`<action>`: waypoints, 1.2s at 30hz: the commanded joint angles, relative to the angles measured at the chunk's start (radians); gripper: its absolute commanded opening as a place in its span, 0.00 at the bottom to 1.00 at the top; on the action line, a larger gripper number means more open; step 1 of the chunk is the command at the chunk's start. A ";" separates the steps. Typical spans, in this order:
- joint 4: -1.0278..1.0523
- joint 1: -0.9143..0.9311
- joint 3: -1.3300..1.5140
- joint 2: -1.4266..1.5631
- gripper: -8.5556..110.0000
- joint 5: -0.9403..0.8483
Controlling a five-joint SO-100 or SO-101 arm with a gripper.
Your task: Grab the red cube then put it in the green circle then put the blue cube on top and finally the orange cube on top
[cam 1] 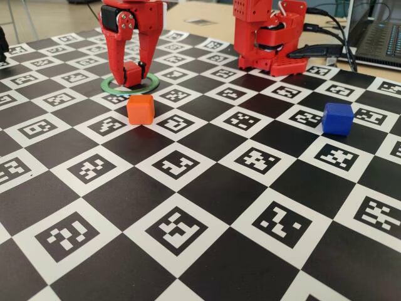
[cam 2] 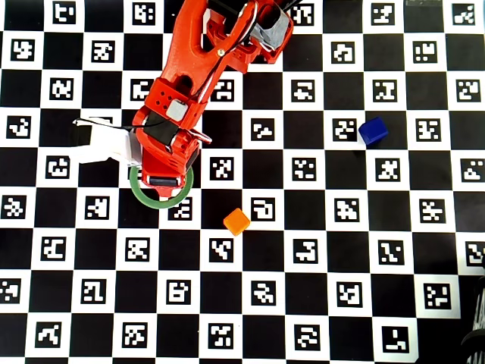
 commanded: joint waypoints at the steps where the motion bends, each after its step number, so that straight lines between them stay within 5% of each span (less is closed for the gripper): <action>1: -0.009 0.011 -0.051 0.012 0.24 -0.002; 36: -0.003 0.049 -0.043 0.112 0.44 0.014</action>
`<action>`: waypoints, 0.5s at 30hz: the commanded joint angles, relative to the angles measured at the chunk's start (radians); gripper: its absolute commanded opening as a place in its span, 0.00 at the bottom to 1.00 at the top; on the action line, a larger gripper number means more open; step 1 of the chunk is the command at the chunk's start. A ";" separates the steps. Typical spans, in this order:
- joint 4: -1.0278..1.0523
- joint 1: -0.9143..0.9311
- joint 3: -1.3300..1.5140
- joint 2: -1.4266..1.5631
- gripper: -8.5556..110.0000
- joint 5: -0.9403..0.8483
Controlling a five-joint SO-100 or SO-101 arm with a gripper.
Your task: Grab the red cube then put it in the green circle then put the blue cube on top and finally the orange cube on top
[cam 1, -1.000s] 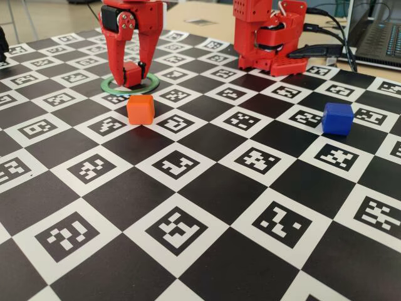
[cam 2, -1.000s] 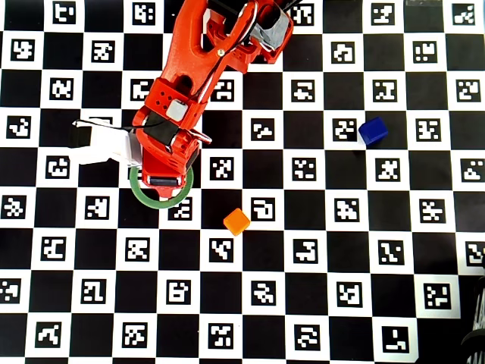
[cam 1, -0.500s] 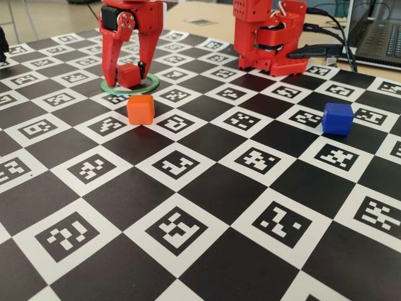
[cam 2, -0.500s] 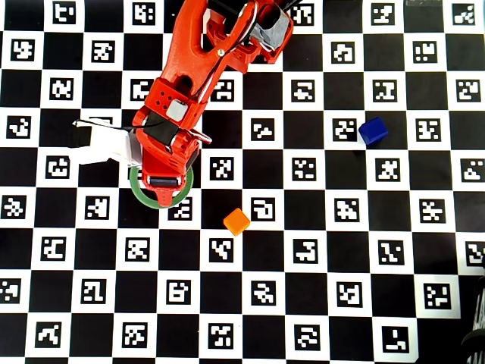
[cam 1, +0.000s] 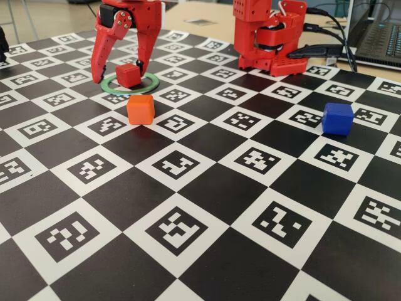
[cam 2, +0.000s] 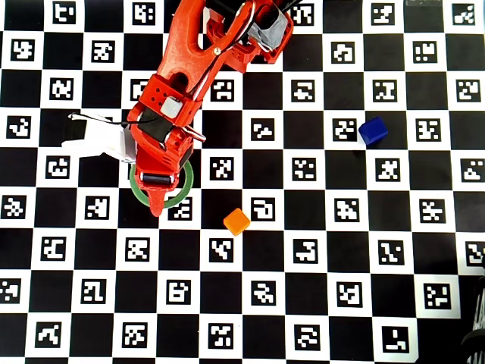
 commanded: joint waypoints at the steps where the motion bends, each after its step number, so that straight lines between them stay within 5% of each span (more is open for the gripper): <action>1: 0.018 0.012 -0.043 0.130 0.44 0.000; 15: 0.463 -0.017 -0.287 0.344 0.44 0.103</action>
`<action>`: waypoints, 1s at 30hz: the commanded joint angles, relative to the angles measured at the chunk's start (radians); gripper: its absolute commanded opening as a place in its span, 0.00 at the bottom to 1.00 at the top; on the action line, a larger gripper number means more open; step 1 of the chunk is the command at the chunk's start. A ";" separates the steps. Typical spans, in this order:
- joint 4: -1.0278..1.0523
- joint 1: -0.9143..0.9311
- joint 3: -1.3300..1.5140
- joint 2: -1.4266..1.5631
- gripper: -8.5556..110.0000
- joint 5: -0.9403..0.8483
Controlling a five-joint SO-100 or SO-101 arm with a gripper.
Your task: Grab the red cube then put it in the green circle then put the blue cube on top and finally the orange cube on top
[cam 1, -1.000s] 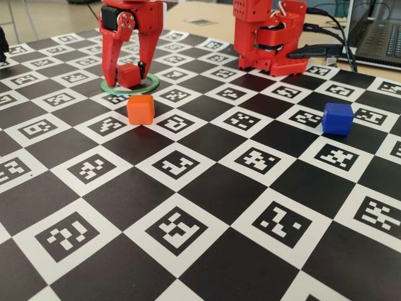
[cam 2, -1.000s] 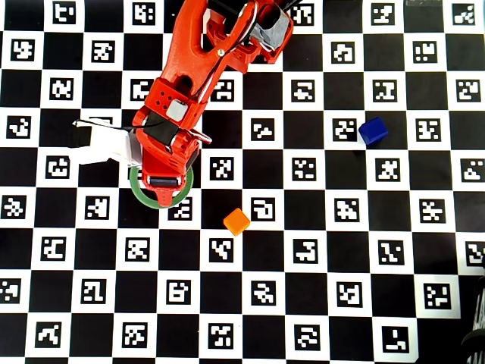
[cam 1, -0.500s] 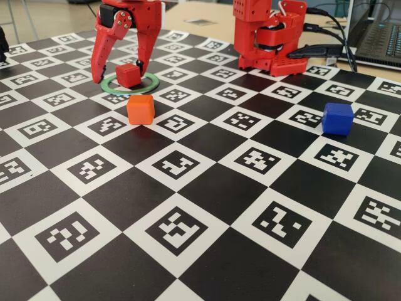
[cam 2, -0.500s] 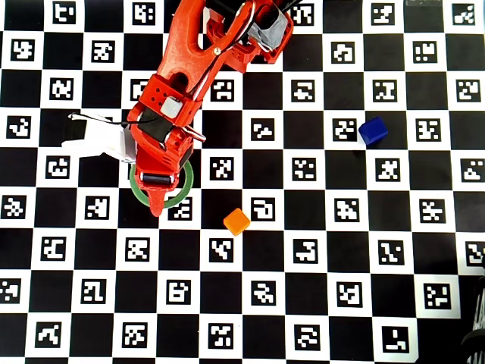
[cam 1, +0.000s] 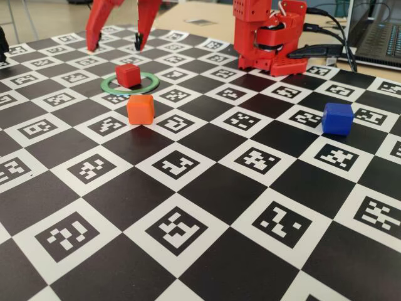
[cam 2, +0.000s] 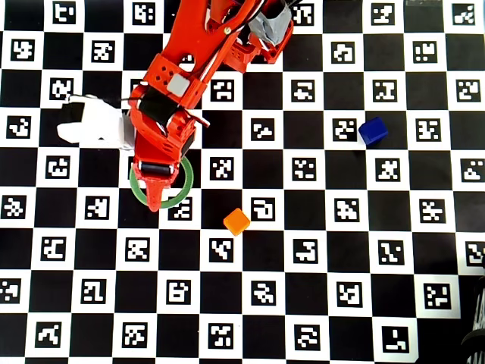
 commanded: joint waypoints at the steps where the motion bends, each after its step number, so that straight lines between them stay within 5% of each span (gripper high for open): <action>1: 0.137 -0.026 -0.150 0.115 0.44 0.048; 15: 0.538 -0.387 -0.459 0.201 0.41 0.391; 30: 0.528 -0.782 -0.492 0.259 0.40 0.660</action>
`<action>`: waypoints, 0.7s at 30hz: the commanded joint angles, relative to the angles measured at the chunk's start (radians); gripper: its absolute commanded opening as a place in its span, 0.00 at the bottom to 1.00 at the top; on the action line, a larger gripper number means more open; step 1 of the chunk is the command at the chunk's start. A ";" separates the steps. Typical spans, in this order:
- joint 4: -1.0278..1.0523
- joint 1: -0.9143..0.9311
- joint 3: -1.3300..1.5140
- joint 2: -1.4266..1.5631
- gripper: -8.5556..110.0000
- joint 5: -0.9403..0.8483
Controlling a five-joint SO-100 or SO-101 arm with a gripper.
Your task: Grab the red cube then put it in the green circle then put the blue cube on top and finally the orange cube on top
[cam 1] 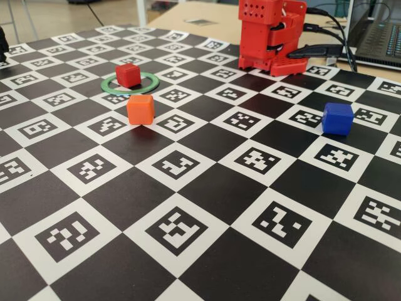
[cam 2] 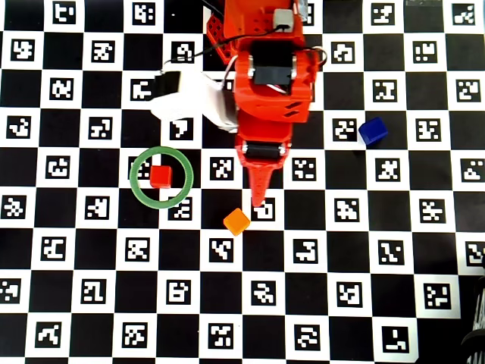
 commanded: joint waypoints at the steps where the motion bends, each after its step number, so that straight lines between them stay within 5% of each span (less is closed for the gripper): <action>1: 0.077 -0.114 -0.106 0.091 0.40 0.057; 21: -0.055 -0.681 0.127 -0.049 0.45 0.451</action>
